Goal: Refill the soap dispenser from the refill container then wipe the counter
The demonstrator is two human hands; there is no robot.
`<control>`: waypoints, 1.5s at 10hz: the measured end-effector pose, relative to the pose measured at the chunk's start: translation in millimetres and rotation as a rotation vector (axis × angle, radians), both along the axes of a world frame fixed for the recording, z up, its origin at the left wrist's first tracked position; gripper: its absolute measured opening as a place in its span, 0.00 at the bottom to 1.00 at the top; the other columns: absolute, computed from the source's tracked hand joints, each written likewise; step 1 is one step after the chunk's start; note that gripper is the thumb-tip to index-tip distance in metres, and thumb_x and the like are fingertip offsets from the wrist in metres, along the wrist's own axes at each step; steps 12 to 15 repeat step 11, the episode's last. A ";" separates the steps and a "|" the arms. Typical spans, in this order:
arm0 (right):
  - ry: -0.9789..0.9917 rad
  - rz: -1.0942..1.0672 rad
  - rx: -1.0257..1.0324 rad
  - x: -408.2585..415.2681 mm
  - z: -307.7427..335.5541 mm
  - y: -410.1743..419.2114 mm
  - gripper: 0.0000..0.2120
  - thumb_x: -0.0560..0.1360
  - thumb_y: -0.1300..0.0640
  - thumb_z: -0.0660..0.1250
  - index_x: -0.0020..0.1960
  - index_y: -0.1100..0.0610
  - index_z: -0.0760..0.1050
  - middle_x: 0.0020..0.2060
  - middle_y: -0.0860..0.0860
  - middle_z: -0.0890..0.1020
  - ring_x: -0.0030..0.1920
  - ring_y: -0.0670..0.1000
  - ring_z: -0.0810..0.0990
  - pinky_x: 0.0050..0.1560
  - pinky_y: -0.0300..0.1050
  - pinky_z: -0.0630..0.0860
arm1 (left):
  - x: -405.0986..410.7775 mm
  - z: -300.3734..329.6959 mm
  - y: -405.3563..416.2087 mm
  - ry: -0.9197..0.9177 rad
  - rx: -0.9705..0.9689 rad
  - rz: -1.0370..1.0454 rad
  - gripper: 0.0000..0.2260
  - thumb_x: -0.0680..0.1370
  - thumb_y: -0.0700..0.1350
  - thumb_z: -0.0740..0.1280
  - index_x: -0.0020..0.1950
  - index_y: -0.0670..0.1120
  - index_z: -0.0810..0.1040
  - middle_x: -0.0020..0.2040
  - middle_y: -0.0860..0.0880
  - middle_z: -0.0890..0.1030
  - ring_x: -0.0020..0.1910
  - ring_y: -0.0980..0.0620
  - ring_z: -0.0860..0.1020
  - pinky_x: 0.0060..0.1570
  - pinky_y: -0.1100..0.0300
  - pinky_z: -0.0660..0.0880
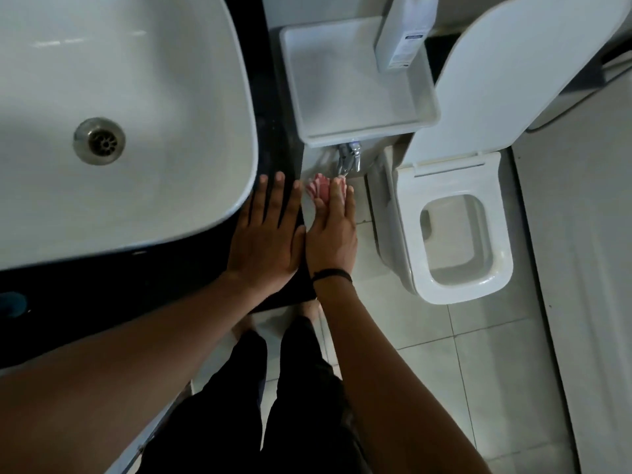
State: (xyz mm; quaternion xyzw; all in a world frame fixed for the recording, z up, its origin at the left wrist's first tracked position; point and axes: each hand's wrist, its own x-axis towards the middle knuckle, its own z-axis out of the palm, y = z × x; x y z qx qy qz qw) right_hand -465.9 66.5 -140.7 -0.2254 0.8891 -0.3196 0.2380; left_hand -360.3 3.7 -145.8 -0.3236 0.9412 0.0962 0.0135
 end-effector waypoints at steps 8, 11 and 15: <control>0.297 0.510 0.451 -193.5 -83.3 -206.7 0.35 0.84 0.38 0.48 0.84 0.50 0.39 0.83 0.54 0.41 0.83 0.58 0.38 0.82 0.62 0.40 | -110.0 -9.2 -57.7 0.003 0.003 0.268 0.40 0.84 0.66 0.52 0.87 0.44 0.41 0.86 0.34 0.43 0.86 0.35 0.43 0.84 0.38 0.47; 0.410 0.353 0.192 -187.3 -32.5 -141.1 0.34 0.83 0.40 0.54 0.83 0.53 0.50 0.83 0.58 0.51 0.83 0.63 0.40 0.81 0.65 0.43 | -106.0 -6.1 -57.4 0.021 -0.073 0.253 0.41 0.83 0.69 0.48 0.87 0.45 0.42 0.86 0.33 0.44 0.86 0.36 0.43 0.84 0.38 0.45; 0.410 0.353 0.192 -187.3 -32.5 -141.1 0.34 0.83 0.40 0.54 0.83 0.53 0.50 0.83 0.58 0.51 0.83 0.63 0.40 0.81 0.65 0.43 | -106.0 -6.1 -57.4 0.021 -0.073 0.253 0.41 0.83 0.69 0.48 0.87 0.45 0.42 0.86 0.33 0.44 0.86 0.36 0.43 0.84 0.38 0.45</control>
